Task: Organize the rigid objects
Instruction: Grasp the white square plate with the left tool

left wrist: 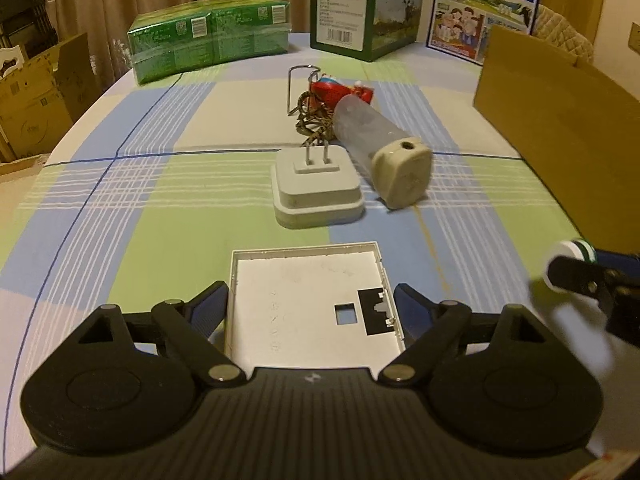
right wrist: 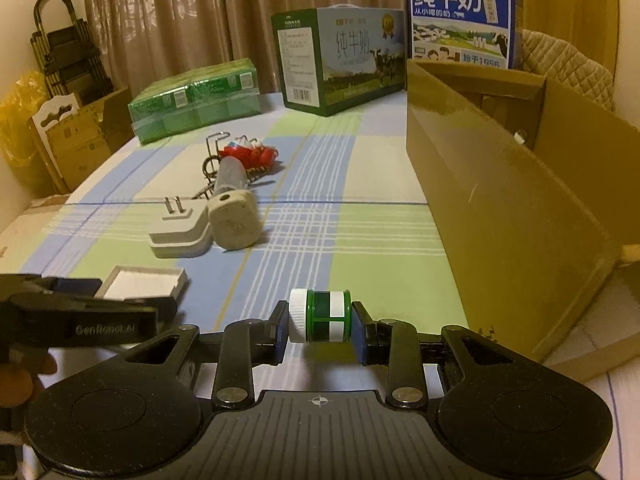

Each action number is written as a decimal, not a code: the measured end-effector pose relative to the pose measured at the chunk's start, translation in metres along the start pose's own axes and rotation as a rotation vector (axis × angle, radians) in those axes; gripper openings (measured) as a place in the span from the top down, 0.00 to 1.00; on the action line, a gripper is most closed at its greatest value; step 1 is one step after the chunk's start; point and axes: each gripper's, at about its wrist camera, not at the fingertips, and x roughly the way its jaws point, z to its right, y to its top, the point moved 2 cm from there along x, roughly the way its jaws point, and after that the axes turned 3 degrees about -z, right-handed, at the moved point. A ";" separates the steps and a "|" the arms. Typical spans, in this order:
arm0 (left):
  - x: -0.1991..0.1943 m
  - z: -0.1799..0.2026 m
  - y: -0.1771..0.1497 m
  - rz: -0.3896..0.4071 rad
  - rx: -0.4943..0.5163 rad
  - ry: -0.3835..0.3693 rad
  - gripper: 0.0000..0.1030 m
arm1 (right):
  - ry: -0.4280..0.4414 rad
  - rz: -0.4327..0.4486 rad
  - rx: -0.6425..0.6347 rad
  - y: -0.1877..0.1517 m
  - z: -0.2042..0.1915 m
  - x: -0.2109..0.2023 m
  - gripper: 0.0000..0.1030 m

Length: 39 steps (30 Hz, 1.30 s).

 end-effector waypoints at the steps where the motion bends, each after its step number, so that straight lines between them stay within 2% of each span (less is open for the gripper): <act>1: -0.006 0.001 -0.001 0.001 0.000 -0.006 0.17 | 0.001 0.004 0.000 0.001 -0.001 -0.004 0.72; 12: -0.089 0.018 0.004 0.076 0.037 -0.050 0.17 | -0.006 0.070 0.013 0.008 -0.001 -0.071 0.72; 20: -0.131 0.034 -0.003 0.094 0.068 -0.079 0.17 | -0.019 0.091 0.039 0.002 0.008 -0.115 0.72; 28: -0.153 0.048 -0.008 0.107 0.083 -0.099 0.17 | -0.036 0.113 0.070 -0.003 0.019 -0.143 0.72; 39: -0.162 0.058 -0.008 0.116 0.091 -0.116 0.17 | -0.050 0.129 0.087 -0.006 0.029 -0.159 0.72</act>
